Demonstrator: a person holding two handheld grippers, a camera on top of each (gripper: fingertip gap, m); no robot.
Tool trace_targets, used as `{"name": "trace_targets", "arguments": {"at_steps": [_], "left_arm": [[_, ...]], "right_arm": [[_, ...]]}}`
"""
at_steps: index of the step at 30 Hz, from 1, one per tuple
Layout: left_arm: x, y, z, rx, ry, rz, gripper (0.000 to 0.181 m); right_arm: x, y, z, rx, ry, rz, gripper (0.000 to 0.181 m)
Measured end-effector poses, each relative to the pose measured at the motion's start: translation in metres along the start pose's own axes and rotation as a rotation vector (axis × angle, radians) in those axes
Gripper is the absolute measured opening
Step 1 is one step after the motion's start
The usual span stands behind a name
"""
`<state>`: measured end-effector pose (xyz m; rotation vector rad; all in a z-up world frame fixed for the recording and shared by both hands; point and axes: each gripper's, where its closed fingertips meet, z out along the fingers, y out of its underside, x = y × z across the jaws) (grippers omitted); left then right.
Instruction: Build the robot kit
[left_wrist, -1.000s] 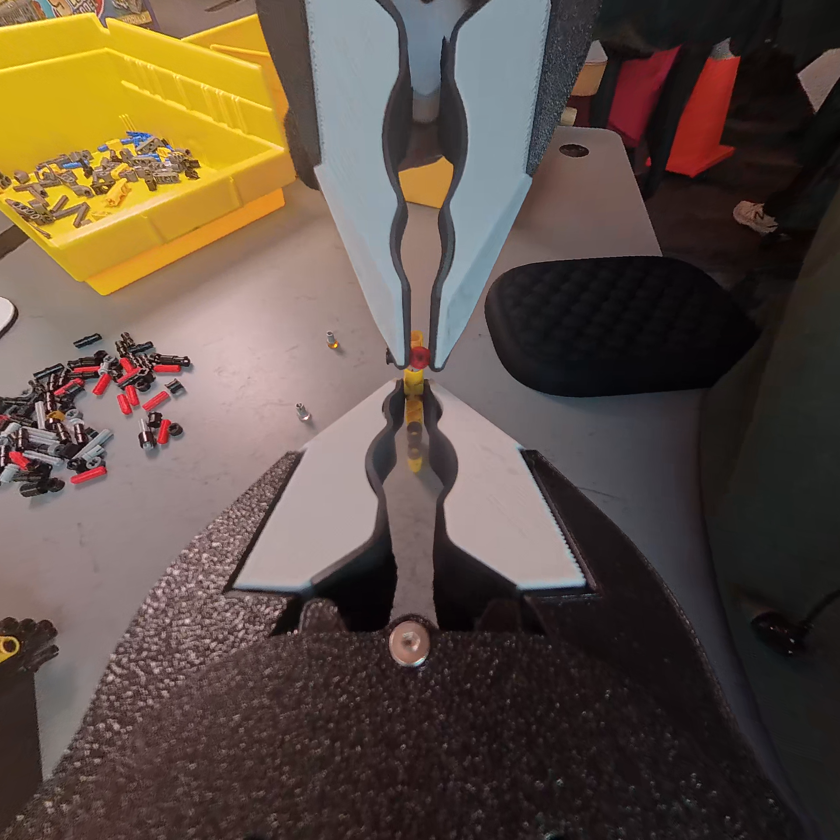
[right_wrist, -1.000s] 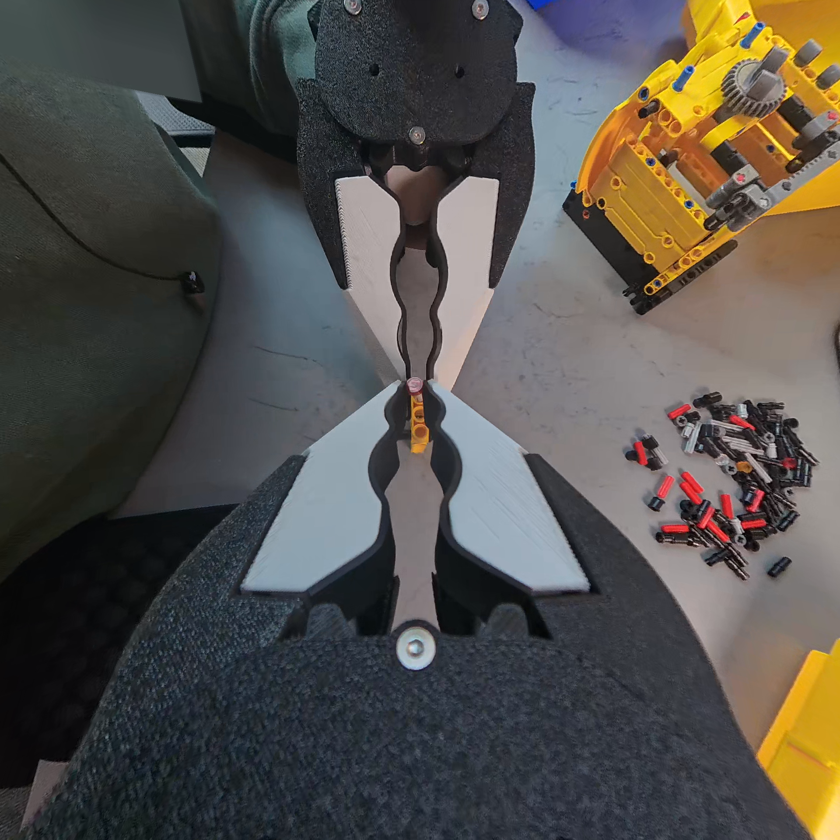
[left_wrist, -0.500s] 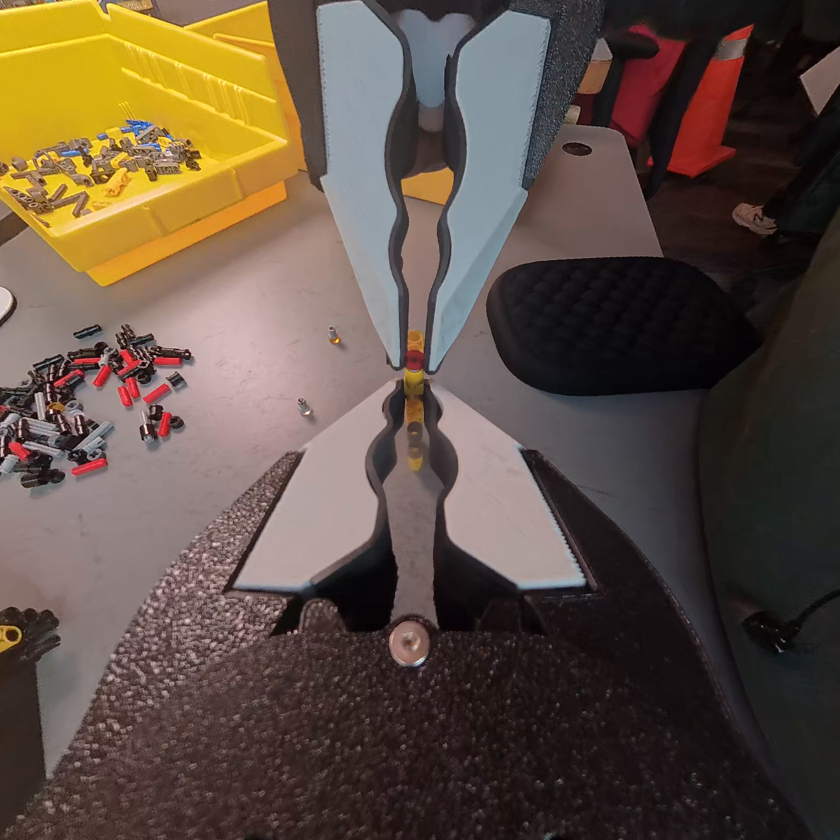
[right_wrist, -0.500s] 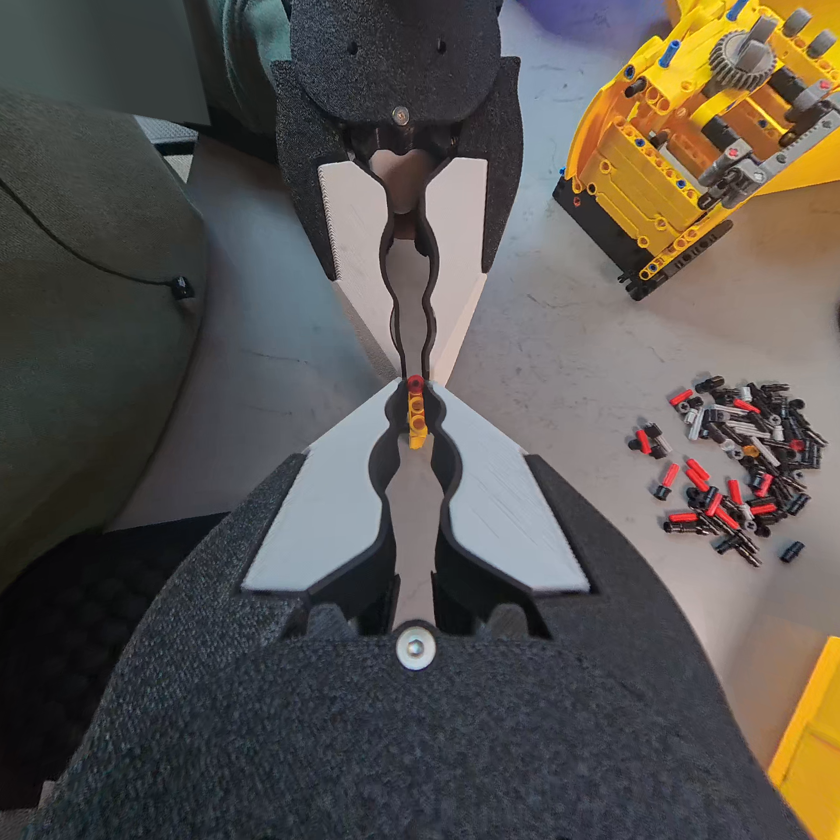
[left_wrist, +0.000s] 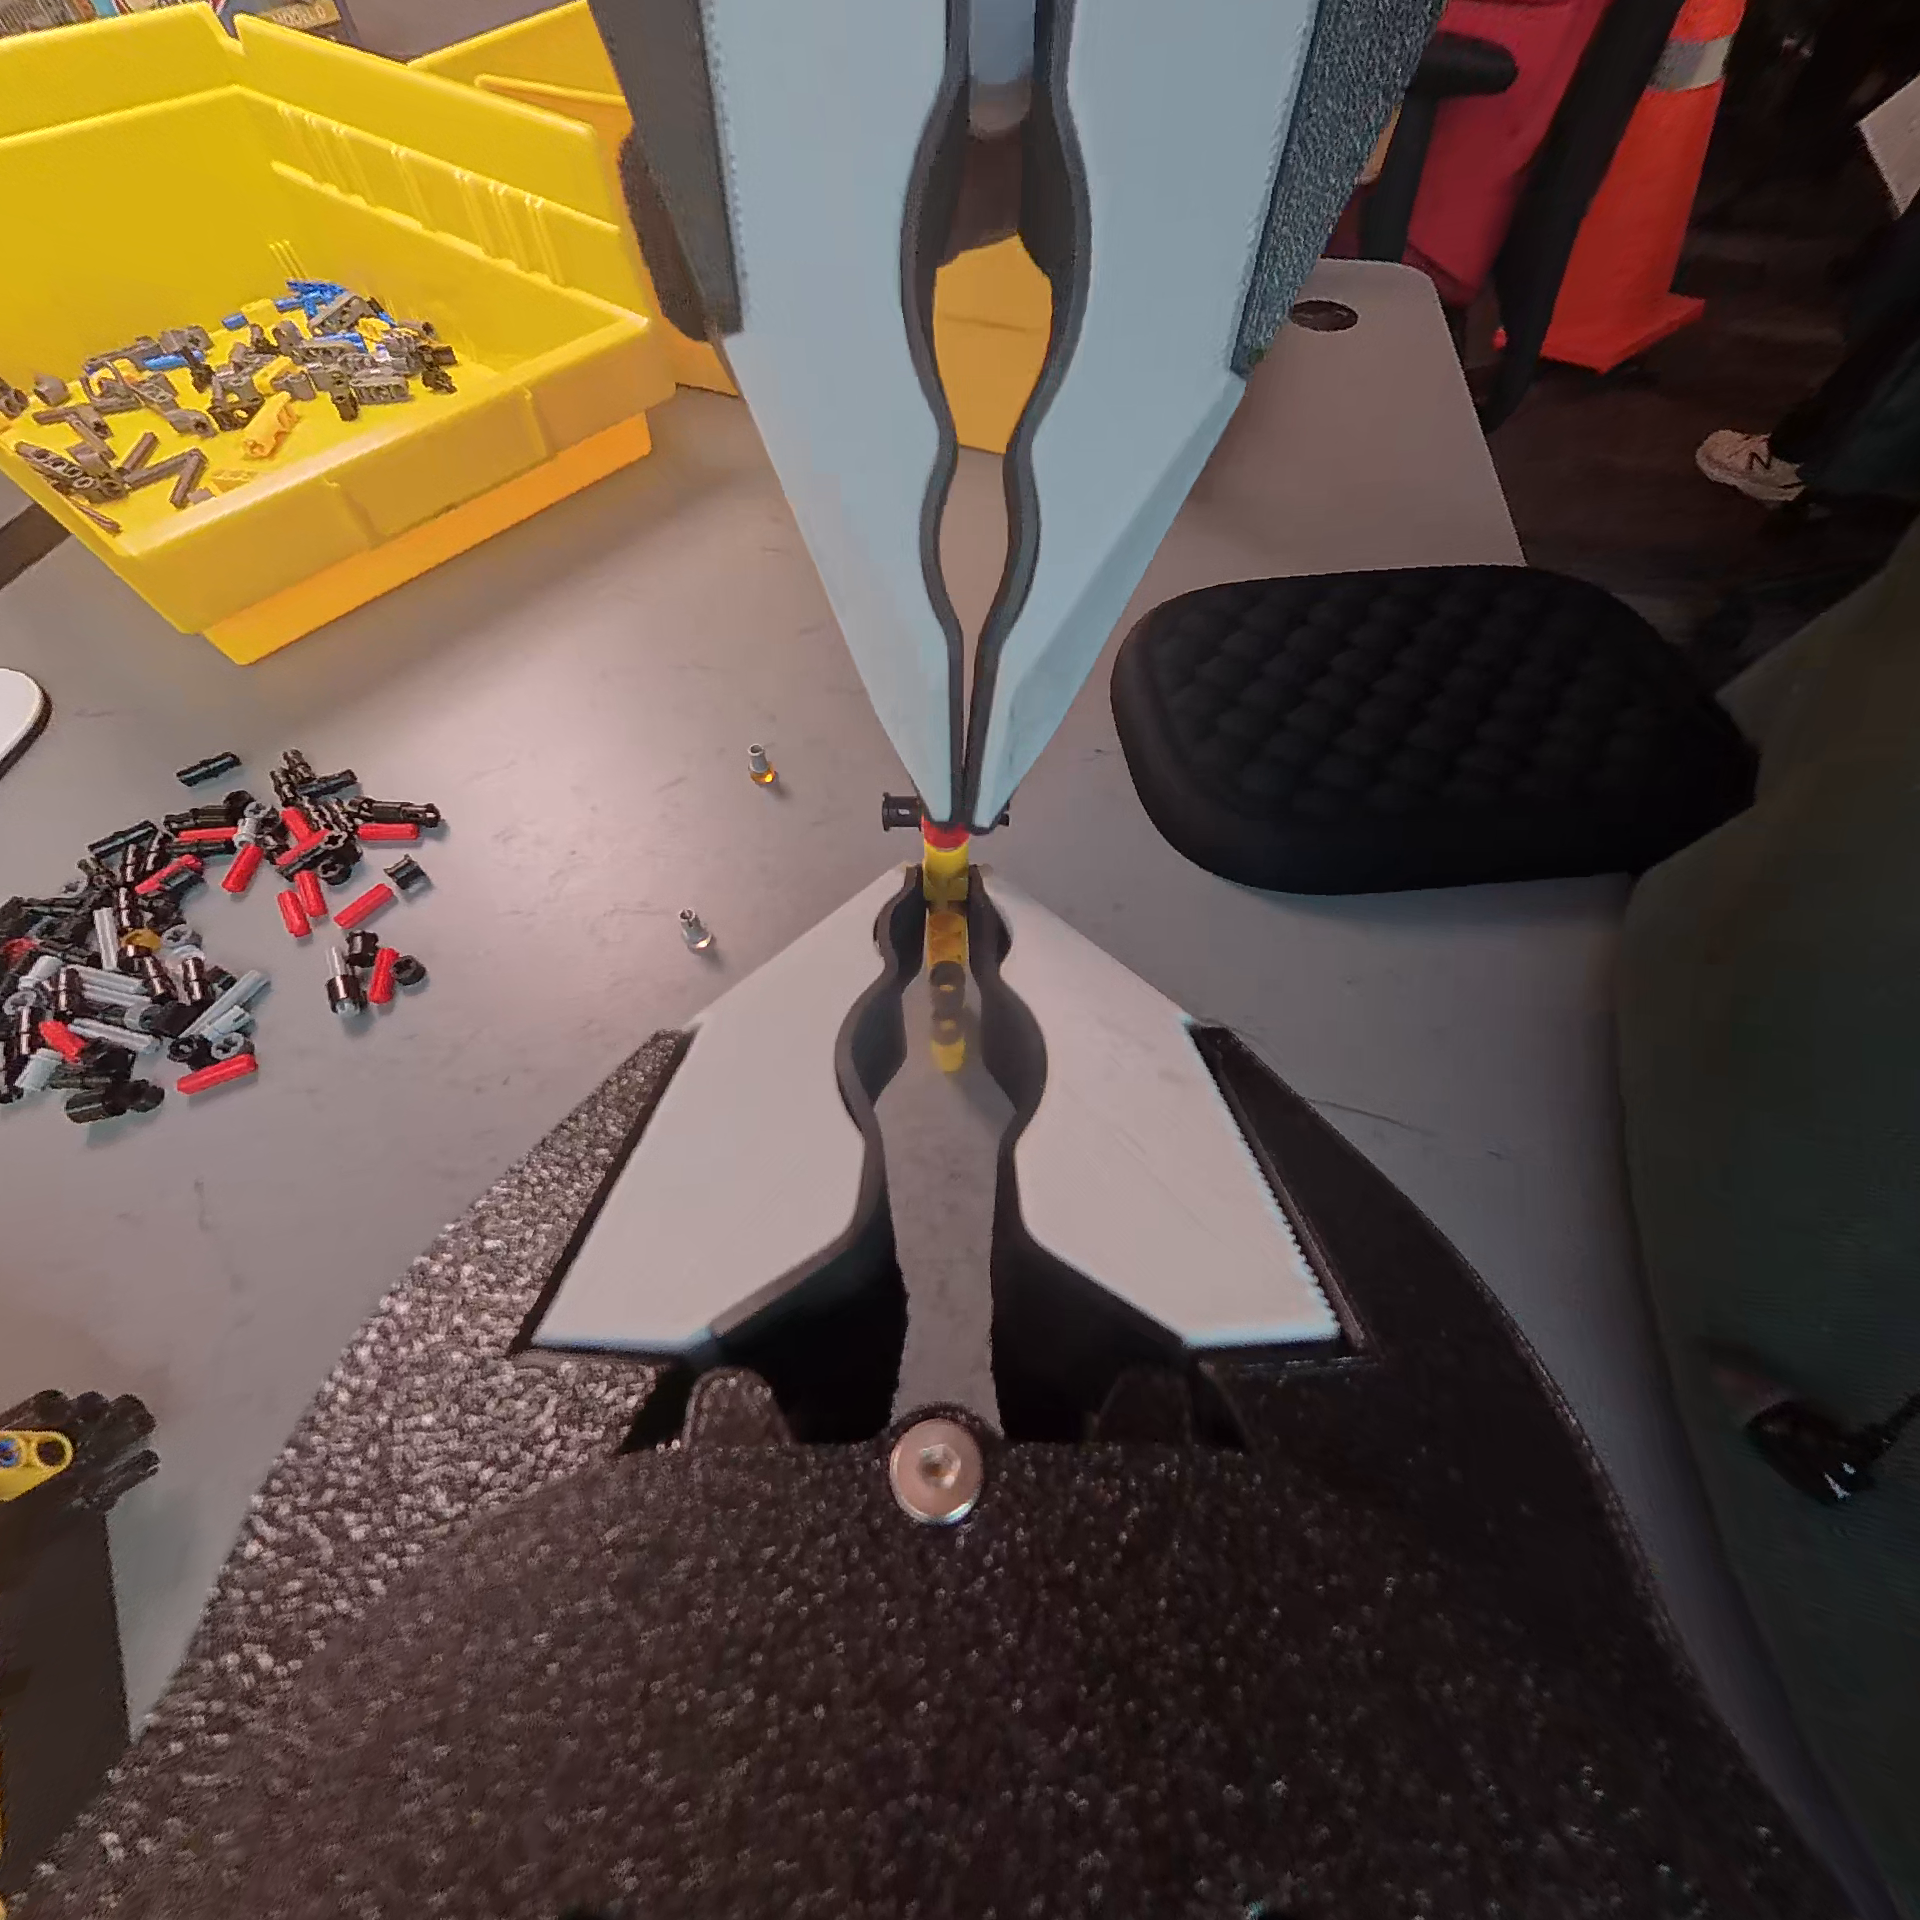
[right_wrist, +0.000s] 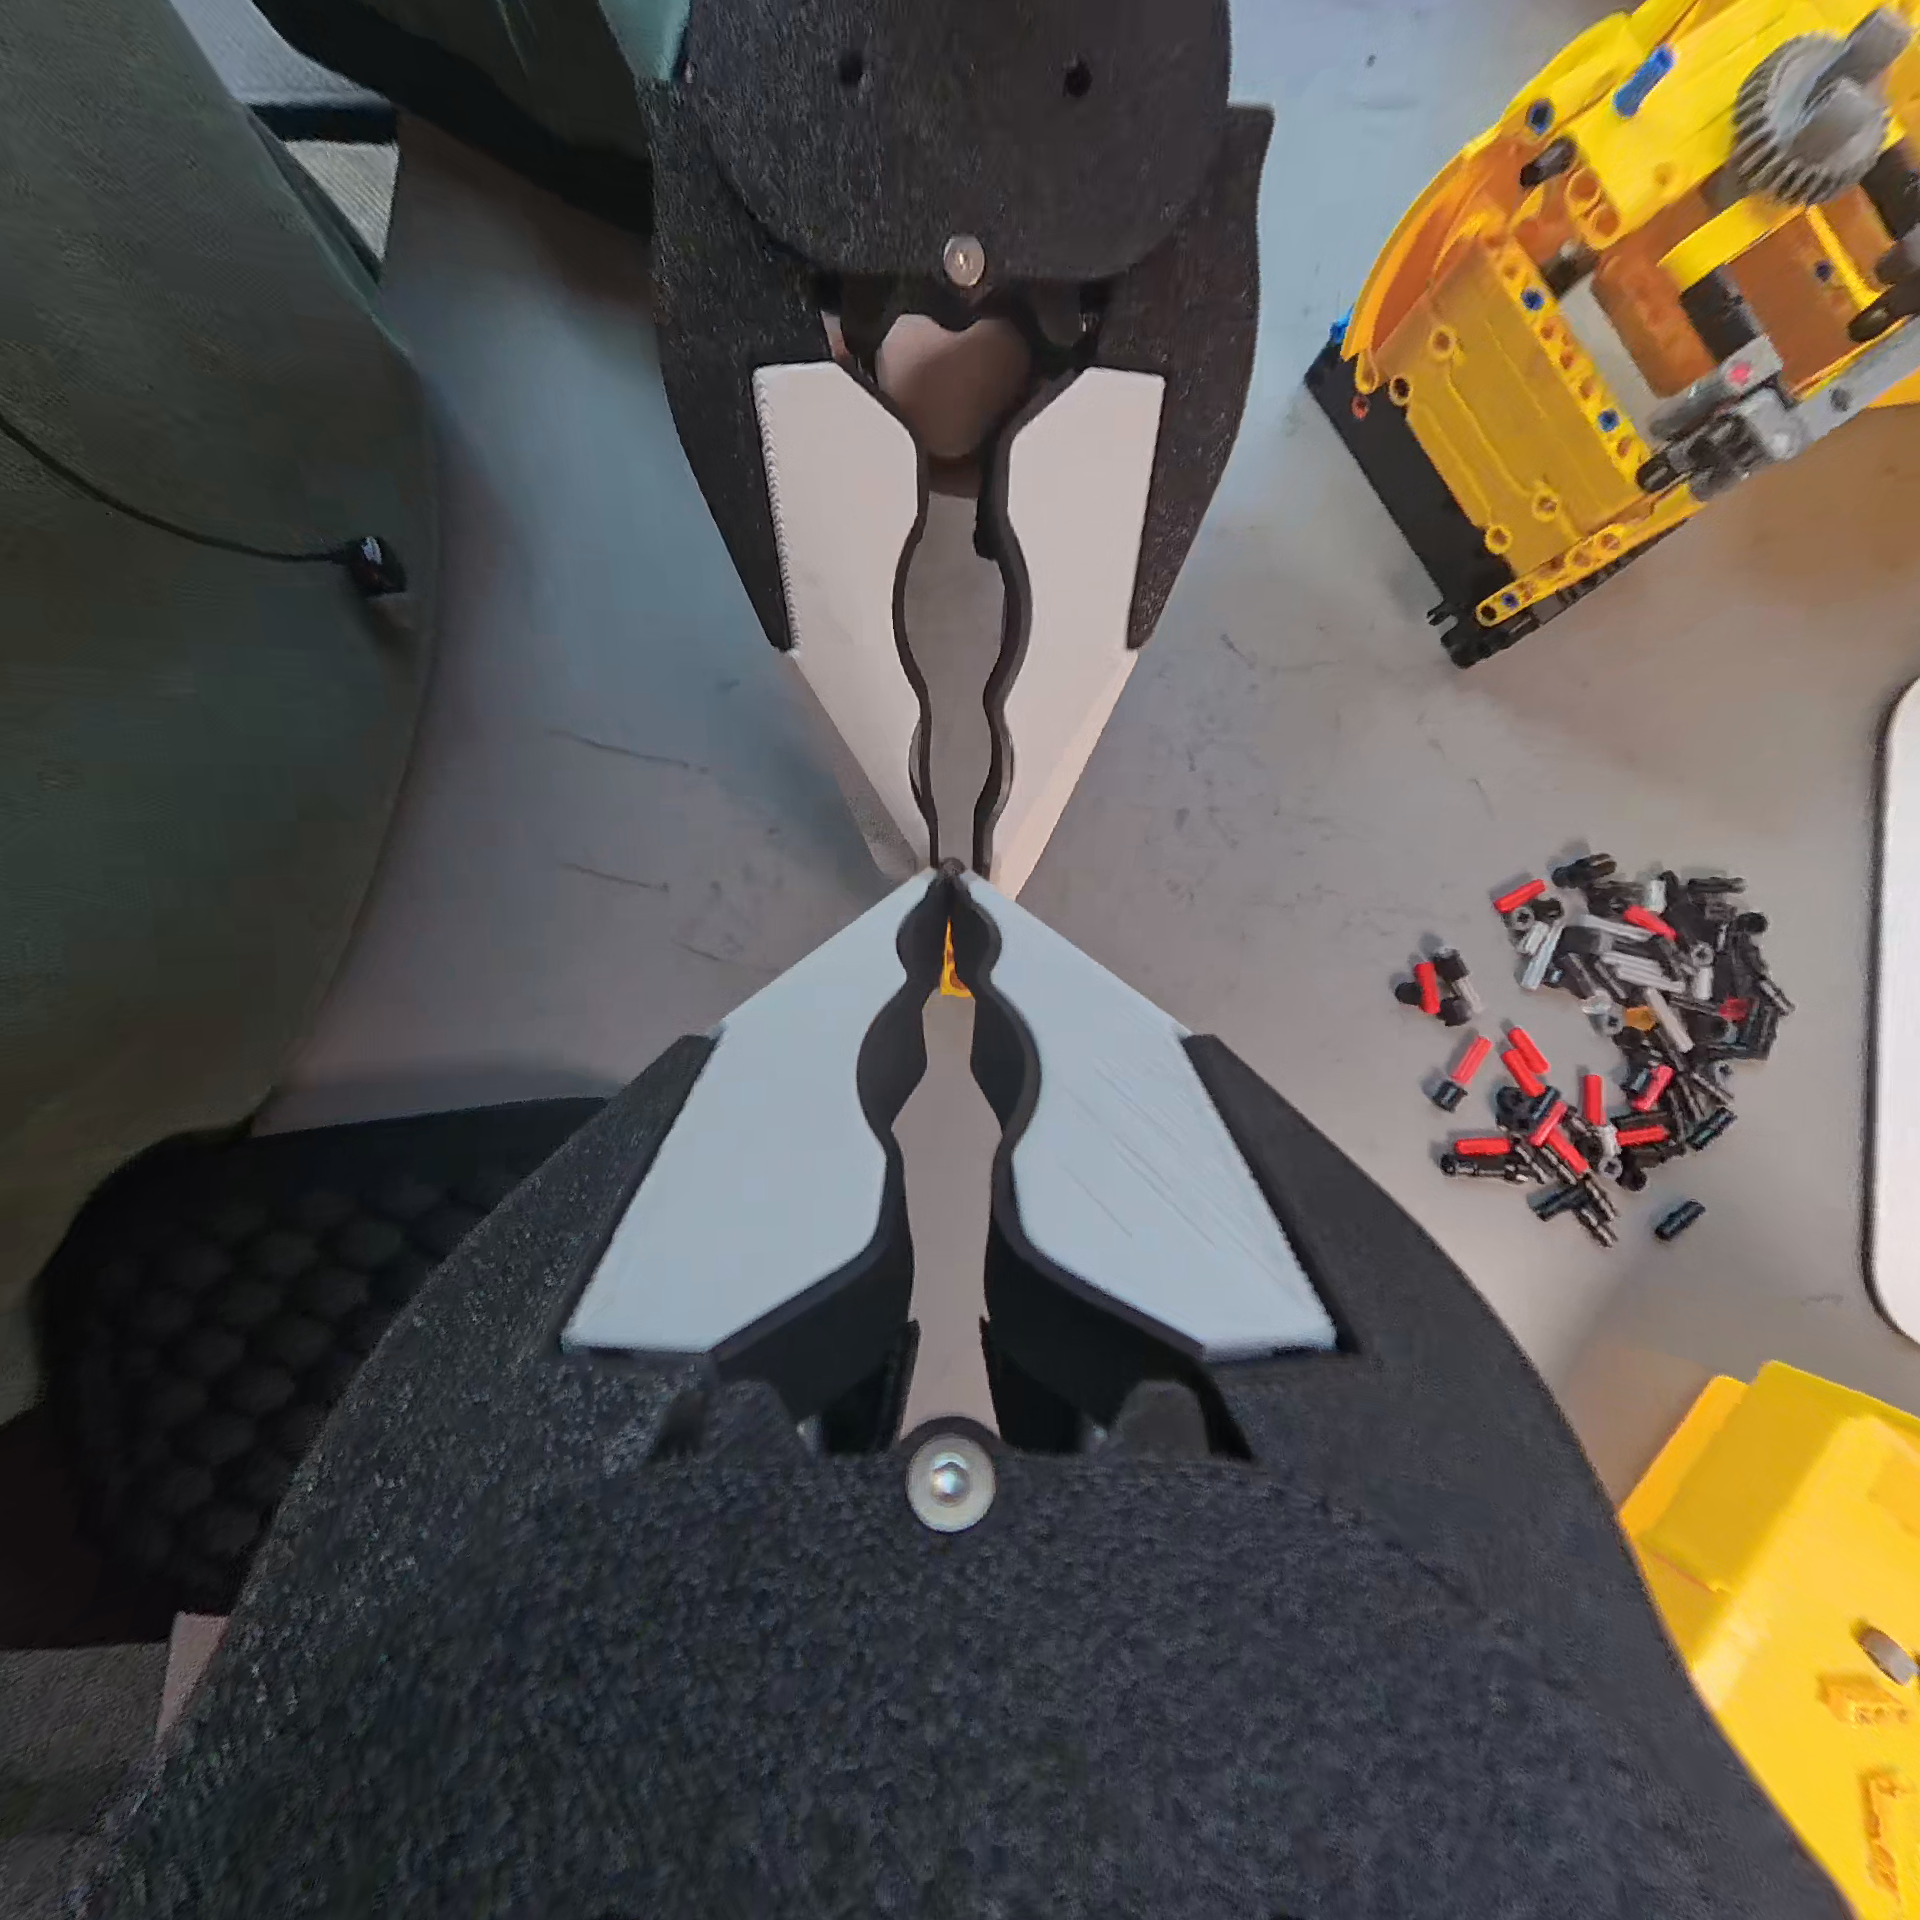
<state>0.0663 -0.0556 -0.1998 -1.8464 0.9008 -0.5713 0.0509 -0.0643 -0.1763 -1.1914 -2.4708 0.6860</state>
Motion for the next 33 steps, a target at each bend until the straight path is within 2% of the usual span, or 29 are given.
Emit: {"name": "trace_targets", "arguments": {"at_steps": [8, 14, 16, 19, 24, 27, 33], "left_arm": [[0.0, 0.0, 0.0, -0.009, -0.01, 0.014, 0.007], [0.003, 0.001, -0.002, -0.03, 0.0, 0.027, 0.007], [0.003, 0.002, -0.007, -0.045, 0.012, 0.033, 0.007], [0.005, 0.006, -0.013, -0.083, 0.035, 0.051, 0.007], [0.002, 0.009, -0.017, -0.086, 0.028, 0.082, 0.008], [0.002, 0.012, -0.015, -0.095, 0.029, 0.09, 0.008], [0.003, 0.014, -0.013, -0.091, 0.037, 0.082, 0.012]], "right_arm": [[-0.001, 0.003, 0.001, -0.062, -0.07, 0.098, 0.0], [0.005, 0.004, -0.002, 0.007, -0.032, 0.133, 0.0], [0.022, 0.007, -0.013, 0.085, 0.029, 0.187, 0.017], [0.047, 0.039, -0.023, 0.082, 0.141, 0.281, 0.019], [0.054, 0.107, 0.001, -0.066, 0.245, 0.444, 0.019], [0.059, 0.122, 0.007, -0.066, 0.287, 0.5, 0.019], [0.058, 0.134, 0.015, -0.048, 0.275, 0.538, 0.019]]}}
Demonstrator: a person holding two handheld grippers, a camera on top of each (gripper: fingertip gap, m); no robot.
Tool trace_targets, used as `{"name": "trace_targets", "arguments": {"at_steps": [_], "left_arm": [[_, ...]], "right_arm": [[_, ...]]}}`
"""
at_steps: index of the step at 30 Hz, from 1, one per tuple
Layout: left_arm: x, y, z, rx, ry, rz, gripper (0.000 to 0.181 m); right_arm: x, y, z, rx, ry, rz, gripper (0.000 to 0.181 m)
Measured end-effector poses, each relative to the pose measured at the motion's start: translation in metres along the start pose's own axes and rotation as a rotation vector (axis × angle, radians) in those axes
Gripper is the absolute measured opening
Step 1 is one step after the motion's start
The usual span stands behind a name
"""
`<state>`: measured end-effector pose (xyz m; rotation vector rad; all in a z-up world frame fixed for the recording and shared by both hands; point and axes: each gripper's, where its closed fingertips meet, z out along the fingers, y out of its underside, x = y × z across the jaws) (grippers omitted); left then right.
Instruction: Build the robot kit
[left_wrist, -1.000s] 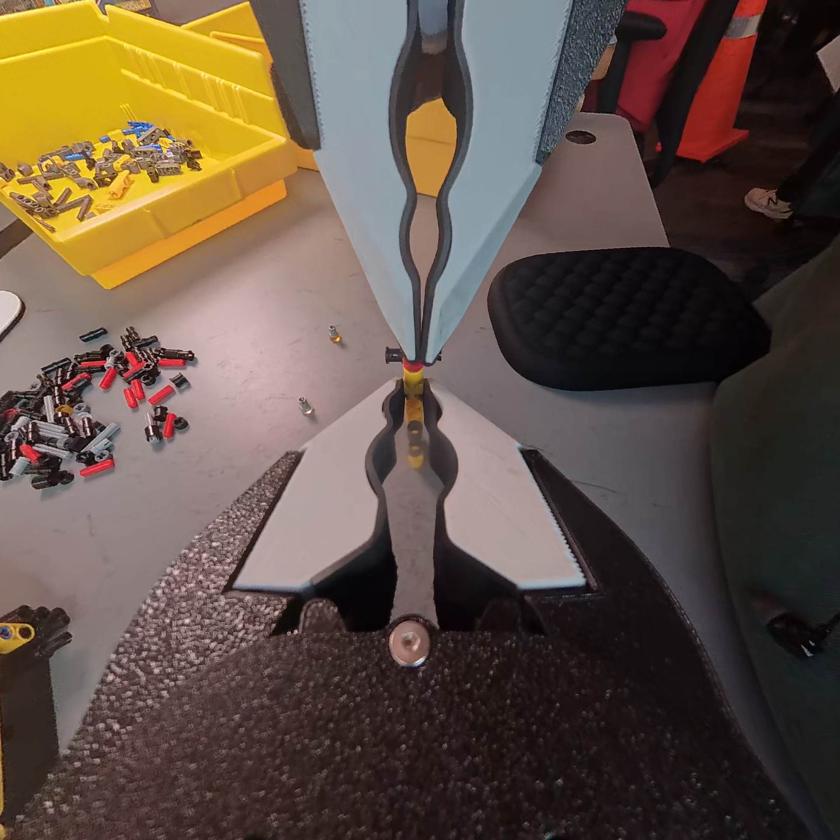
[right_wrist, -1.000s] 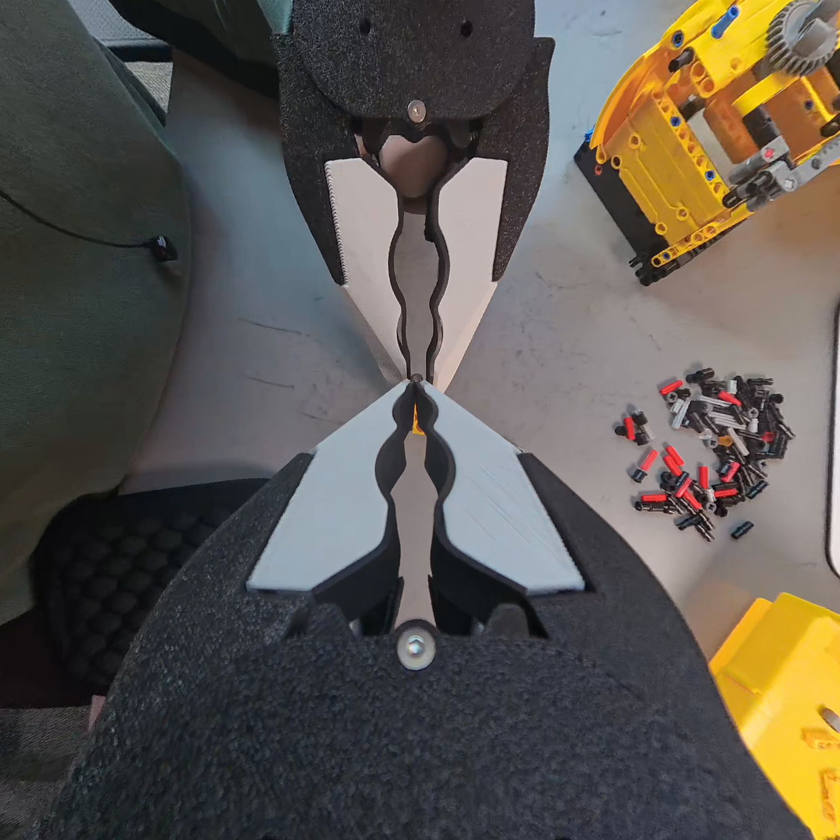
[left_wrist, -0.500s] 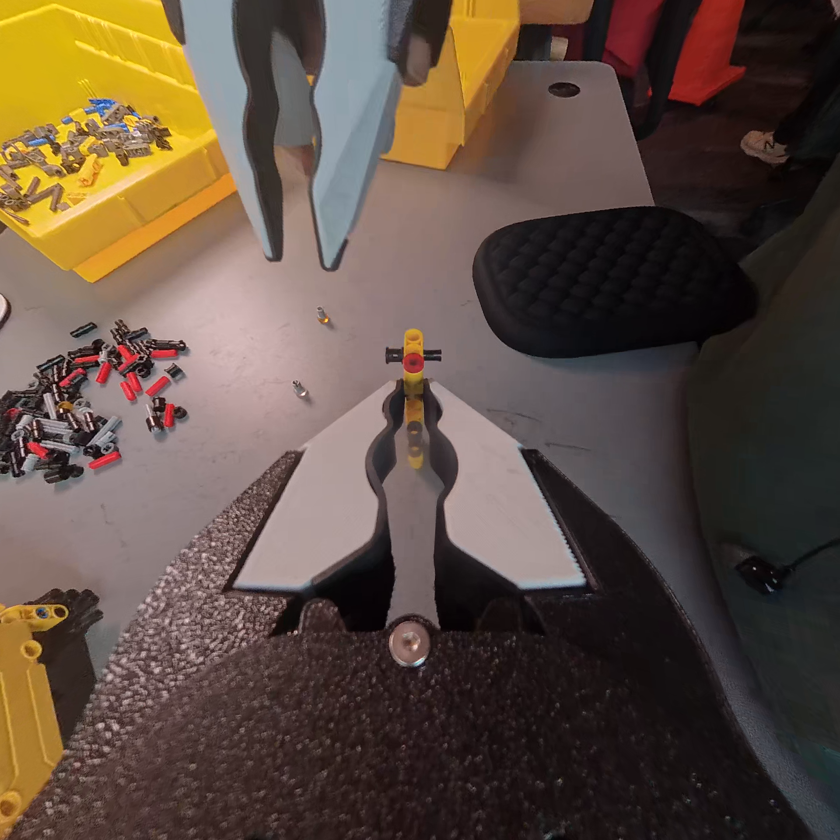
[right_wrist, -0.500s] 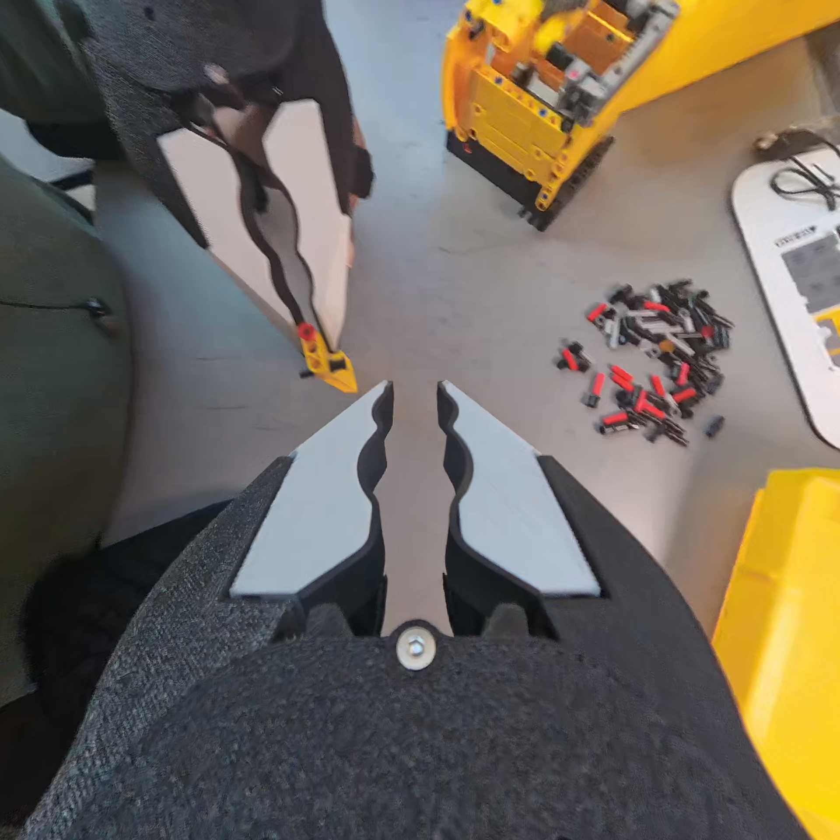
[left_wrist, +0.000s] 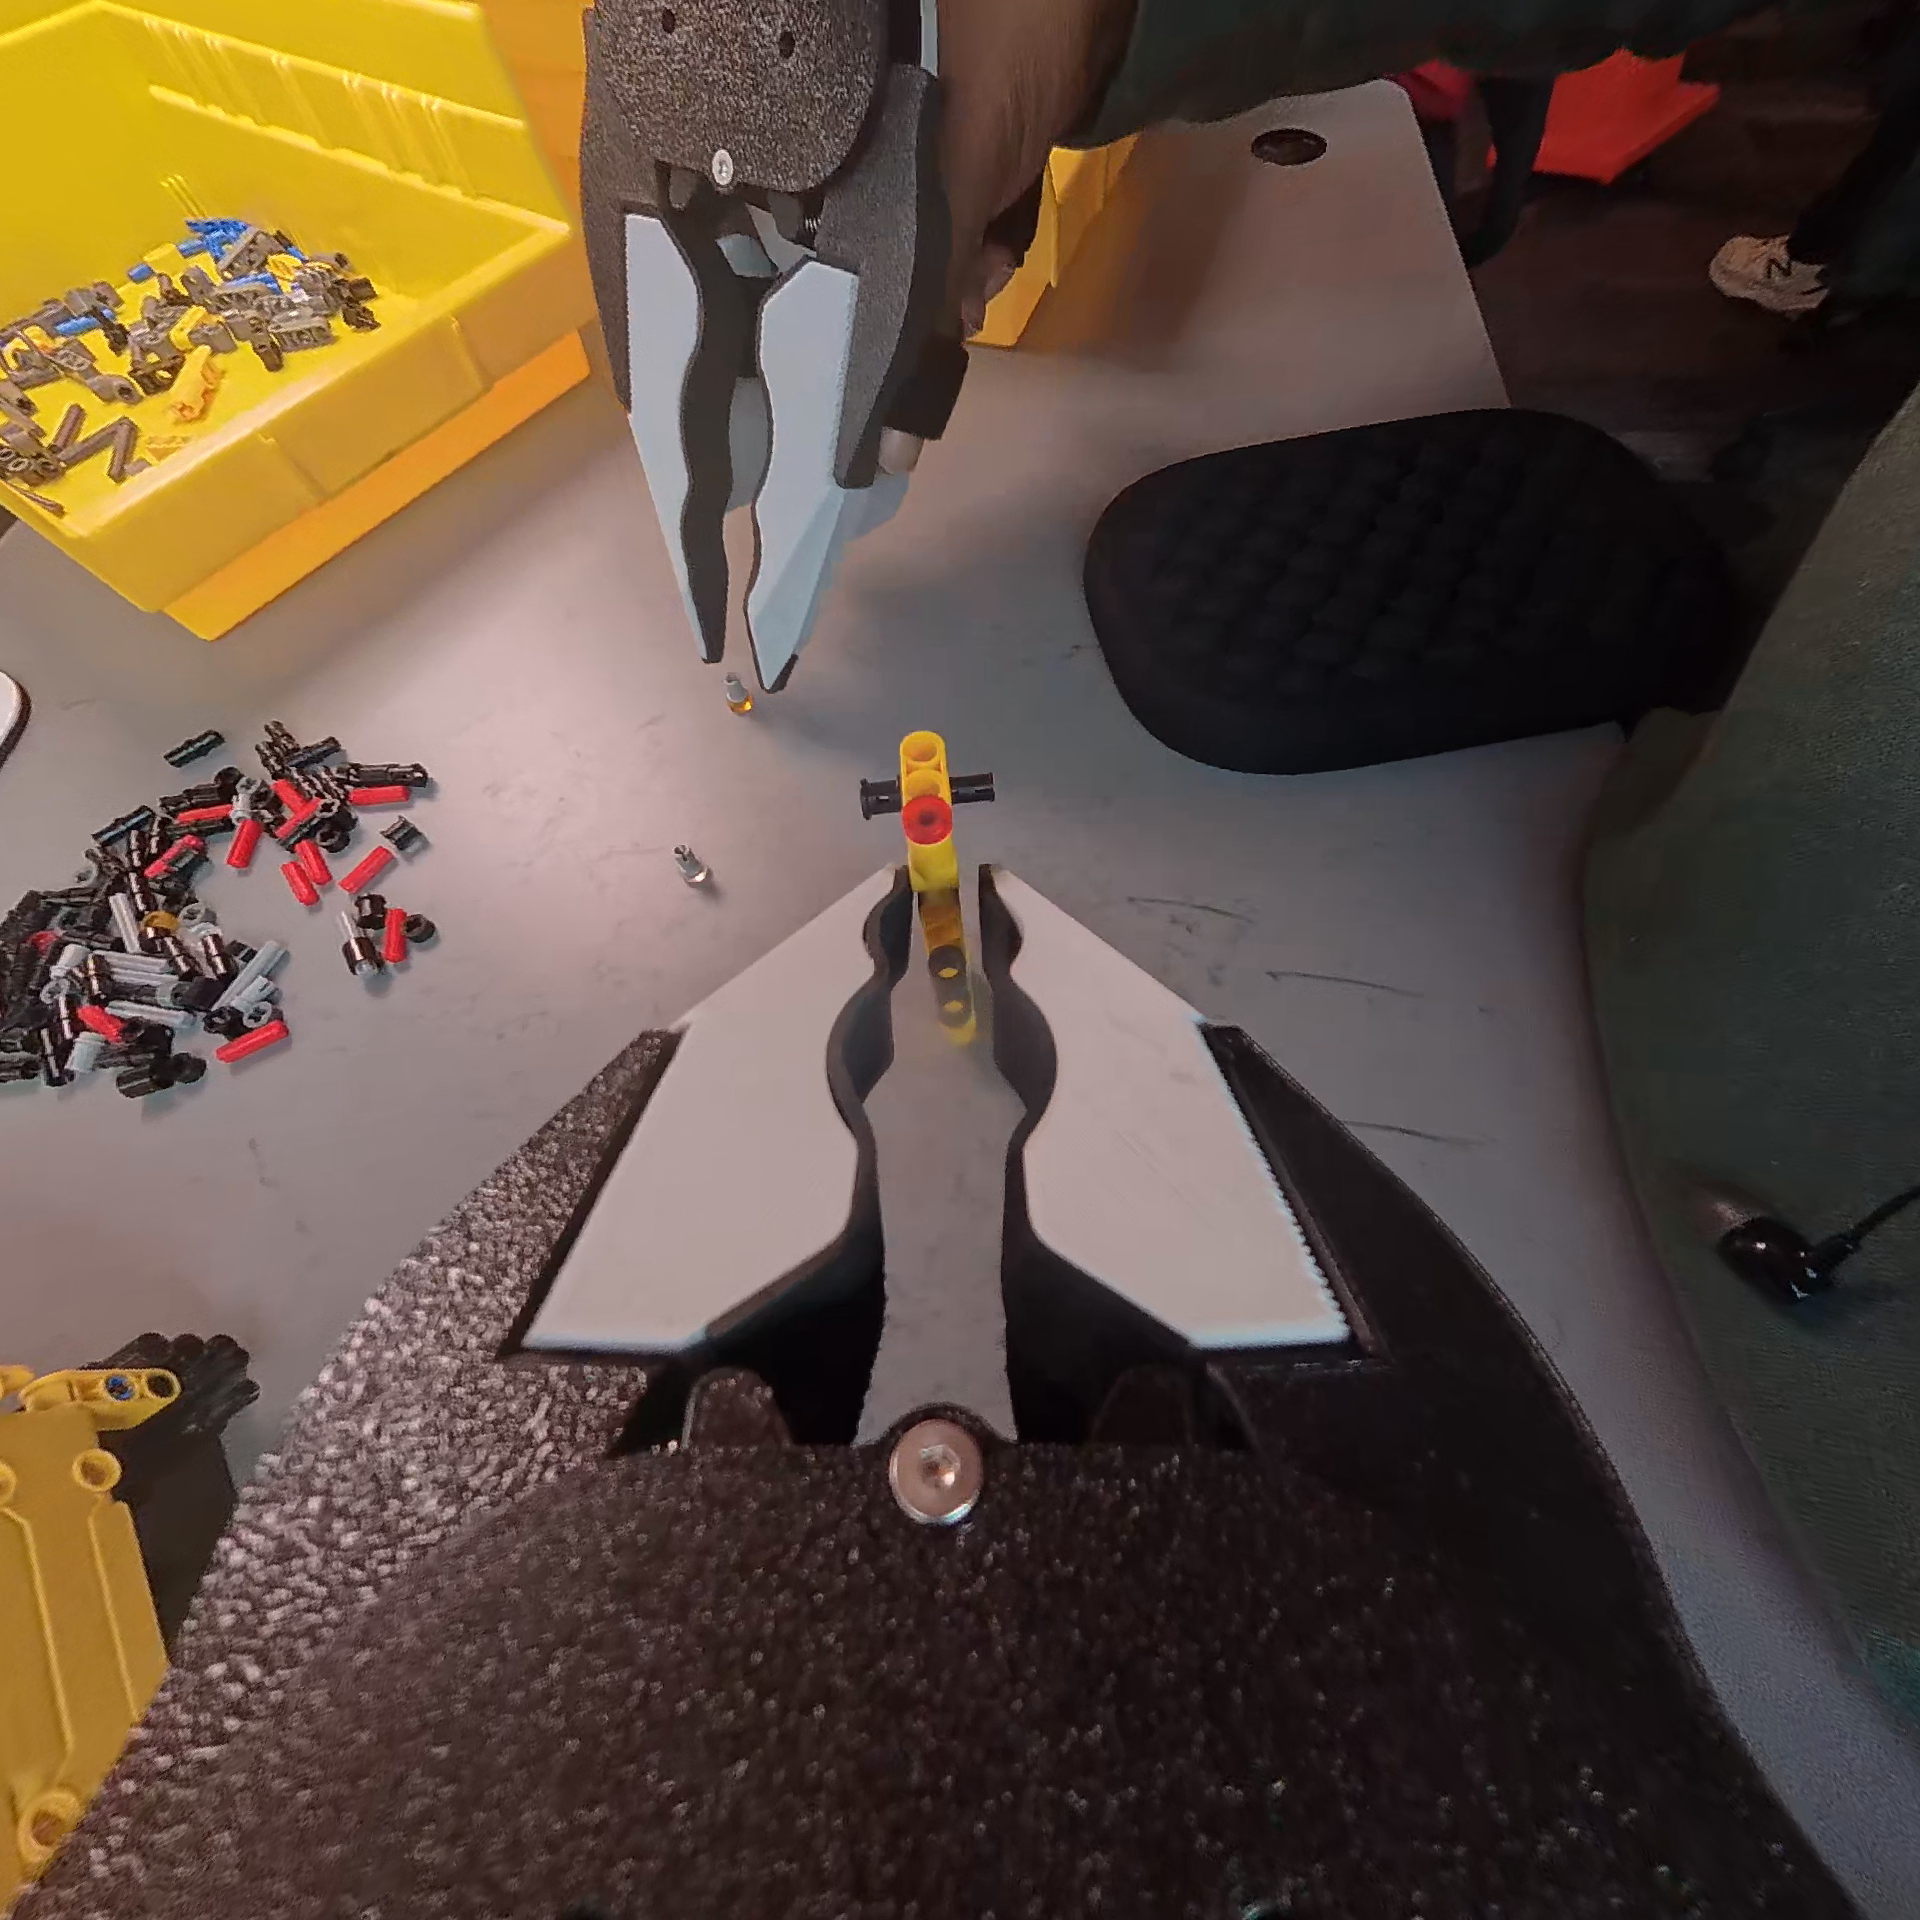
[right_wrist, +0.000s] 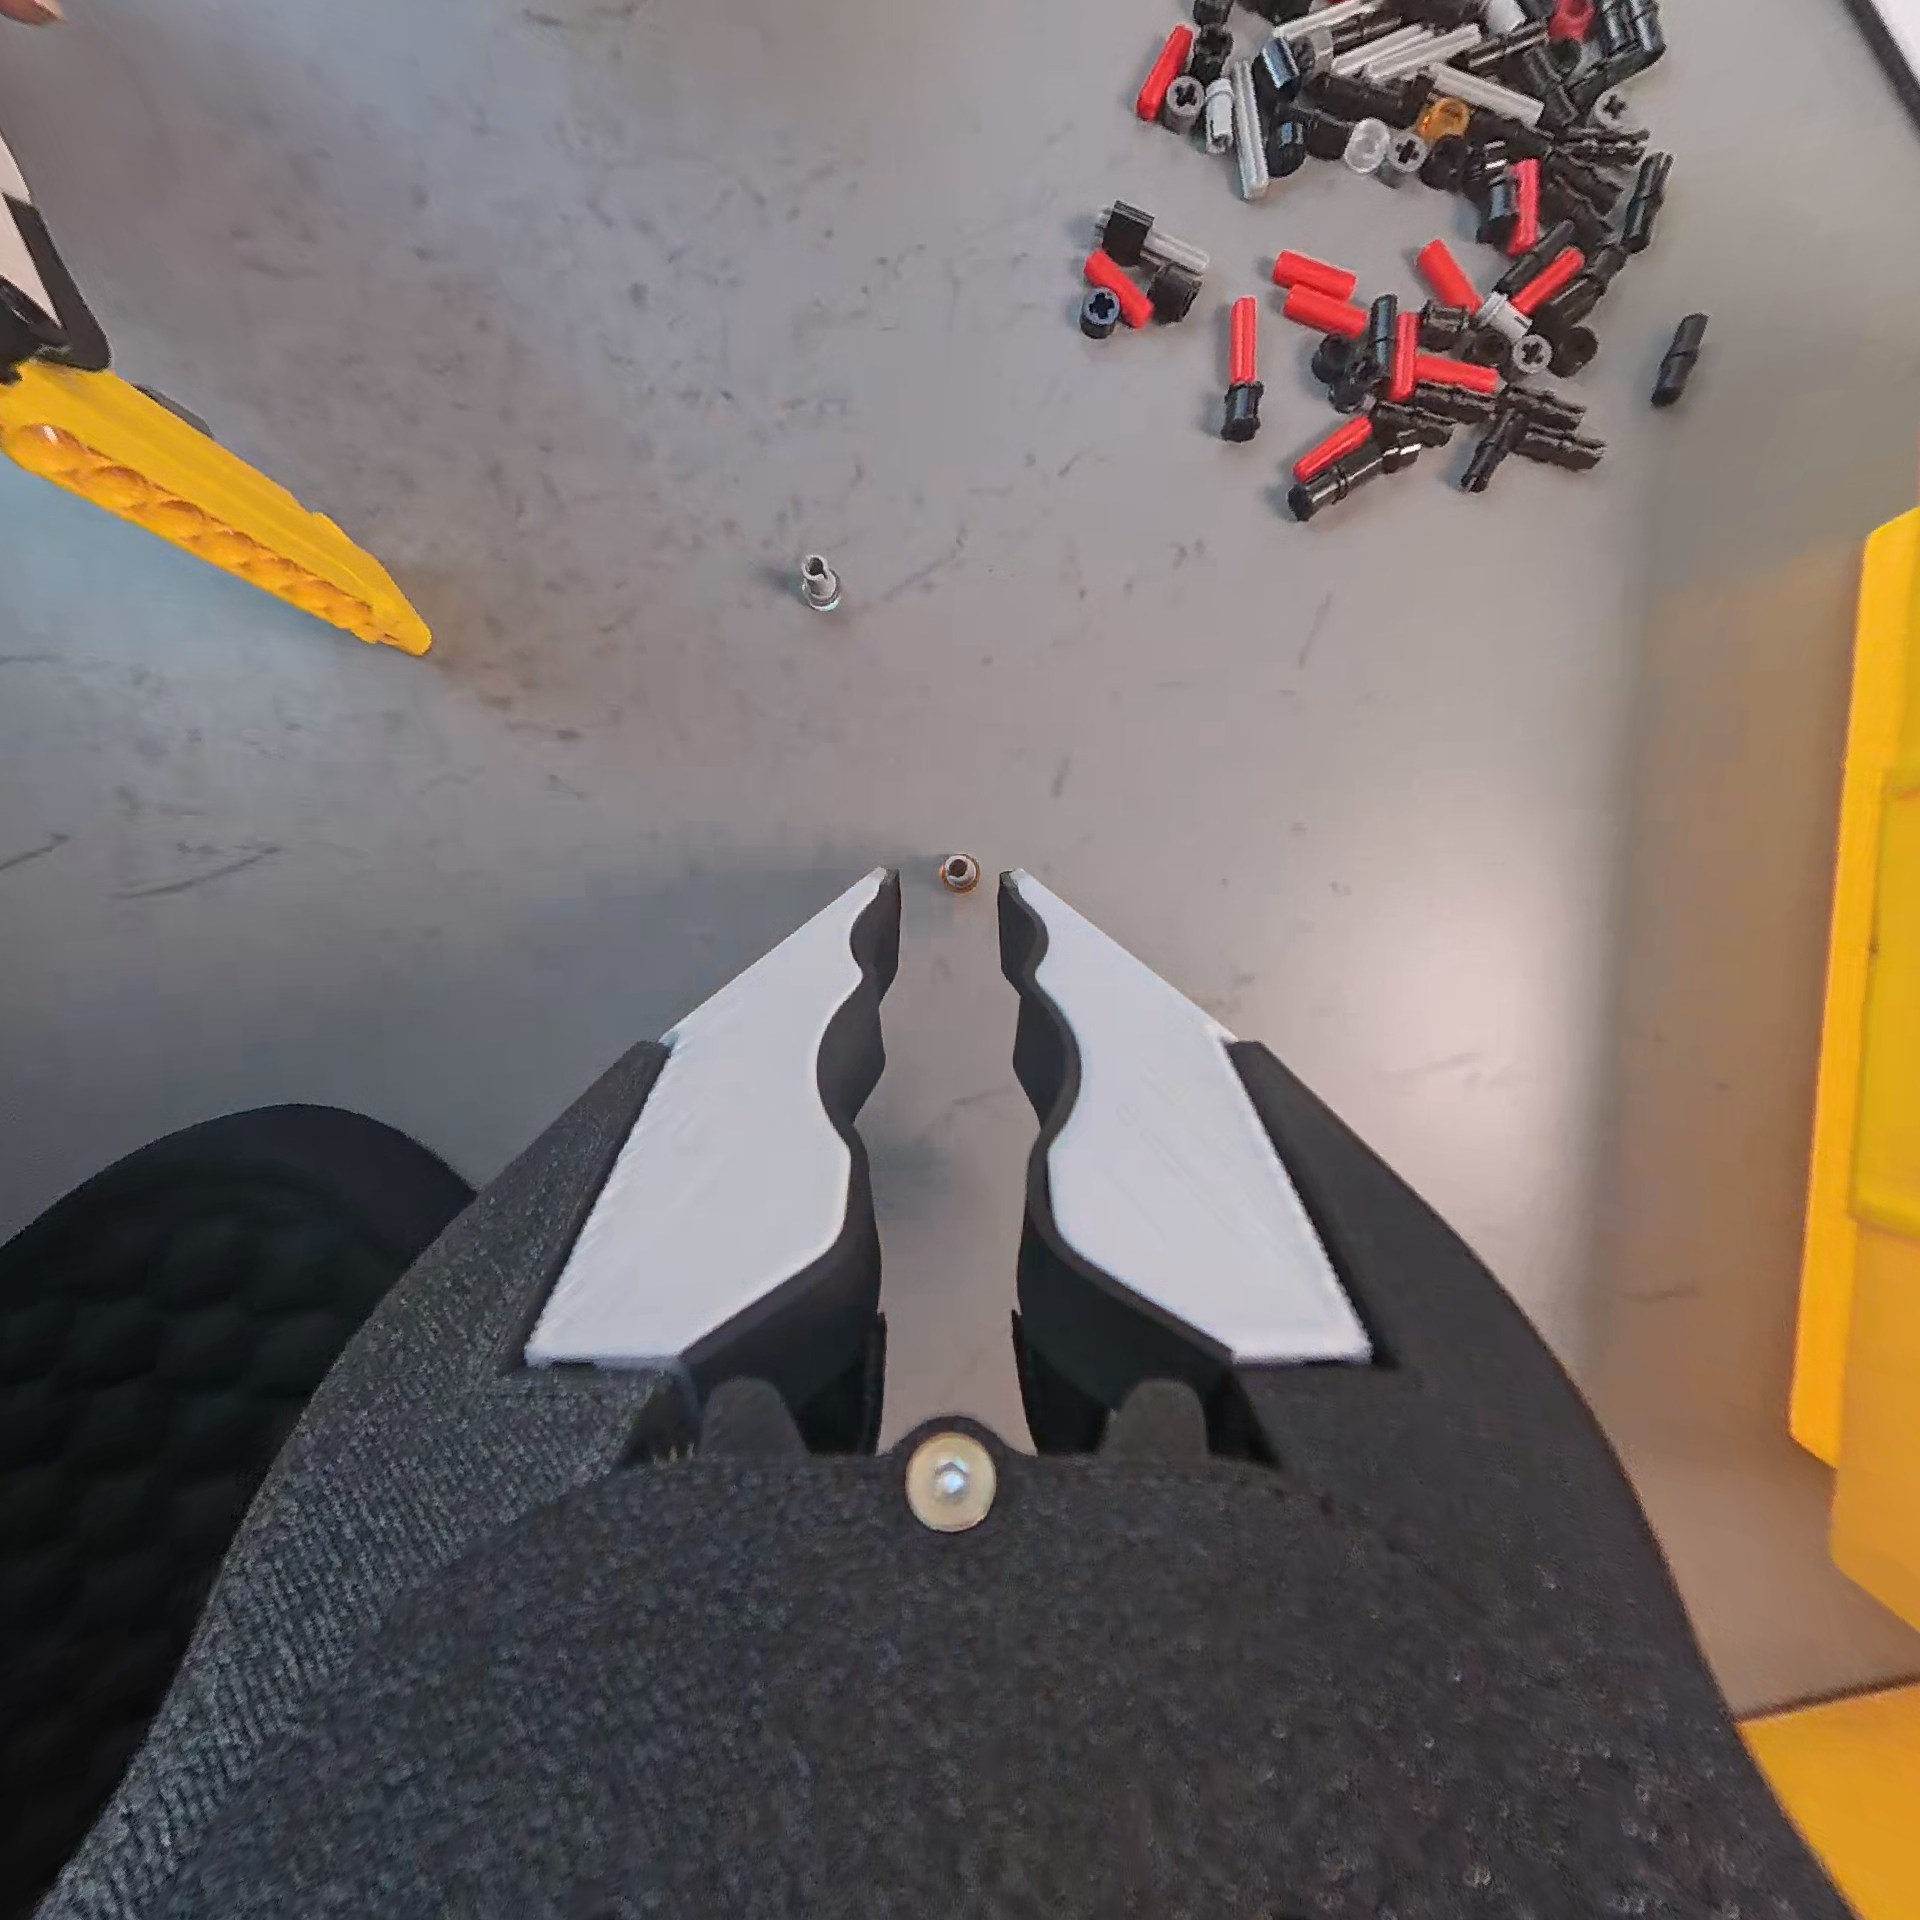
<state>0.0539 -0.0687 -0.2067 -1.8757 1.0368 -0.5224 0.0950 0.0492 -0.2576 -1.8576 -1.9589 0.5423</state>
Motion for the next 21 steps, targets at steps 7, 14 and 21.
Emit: {"name": "trace_targets", "arguments": {"at_steps": [7, 14, 21], "left_arm": [[0.0, 0.0, -0.001, 0.007, 0.01, -0.01, 0.015], [-0.0006, -0.0001, -0.0017, 0.011, 0.01, -0.012, 0.017], [0.0, -0.0027, -0.0035, 0.025, 0.016, -0.012, 0.023]], "right_arm": [[0.0015, 0.0013, 0.0088, -0.008, -0.003, 0.001, 0.017], [0.0014, 0.0013, 0.0102, -0.009, -0.015, 0.003, 0.013], [0.0002, 0.0014, 0.0105, -0.01, -0.027, 0.004, 0.011]]}}
